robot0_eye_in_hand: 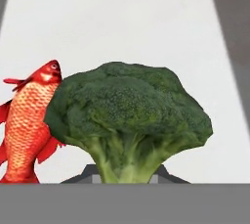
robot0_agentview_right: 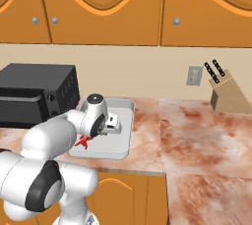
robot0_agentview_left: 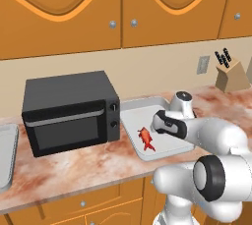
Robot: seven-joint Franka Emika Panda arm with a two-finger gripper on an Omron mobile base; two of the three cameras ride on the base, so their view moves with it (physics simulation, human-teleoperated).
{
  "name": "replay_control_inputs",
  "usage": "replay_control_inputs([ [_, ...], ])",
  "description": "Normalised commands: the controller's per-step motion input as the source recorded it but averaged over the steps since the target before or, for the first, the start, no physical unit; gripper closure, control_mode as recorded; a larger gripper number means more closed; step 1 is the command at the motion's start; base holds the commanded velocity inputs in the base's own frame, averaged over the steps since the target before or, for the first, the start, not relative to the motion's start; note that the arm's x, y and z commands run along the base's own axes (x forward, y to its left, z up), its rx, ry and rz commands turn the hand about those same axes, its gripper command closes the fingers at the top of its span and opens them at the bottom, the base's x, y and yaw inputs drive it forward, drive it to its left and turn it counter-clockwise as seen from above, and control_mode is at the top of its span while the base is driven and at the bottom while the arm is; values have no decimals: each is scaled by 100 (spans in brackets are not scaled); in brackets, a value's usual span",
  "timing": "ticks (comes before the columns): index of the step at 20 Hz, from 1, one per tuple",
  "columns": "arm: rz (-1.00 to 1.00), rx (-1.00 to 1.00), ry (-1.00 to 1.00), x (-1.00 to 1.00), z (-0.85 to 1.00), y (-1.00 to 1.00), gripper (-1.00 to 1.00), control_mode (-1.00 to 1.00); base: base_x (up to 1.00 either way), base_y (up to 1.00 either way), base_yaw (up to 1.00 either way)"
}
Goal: Place one broccoli and one fish in each tupperware on the nearby counter, to pack two identical lunches.
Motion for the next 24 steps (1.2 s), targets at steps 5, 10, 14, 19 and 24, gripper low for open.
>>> replay_control_inputs([
  [5, 0, 0, 4, 26, -21, 0, 100, -100, 0, 0, 0],
  [10, 0, 0, 2, 20, -21, 0, 100, -100, 0, 0, 0],
  [14, 0, 0, -4, 4, -19, 0, 100, -100, 0, 0, 0],
  [19, 0, 0, -7, 11, -8, 0, -100, -100, 0, 0, 0],
  [24, 0, 0, -4, 7, 0, 0, -100, -100, 0, 0, 0],
])
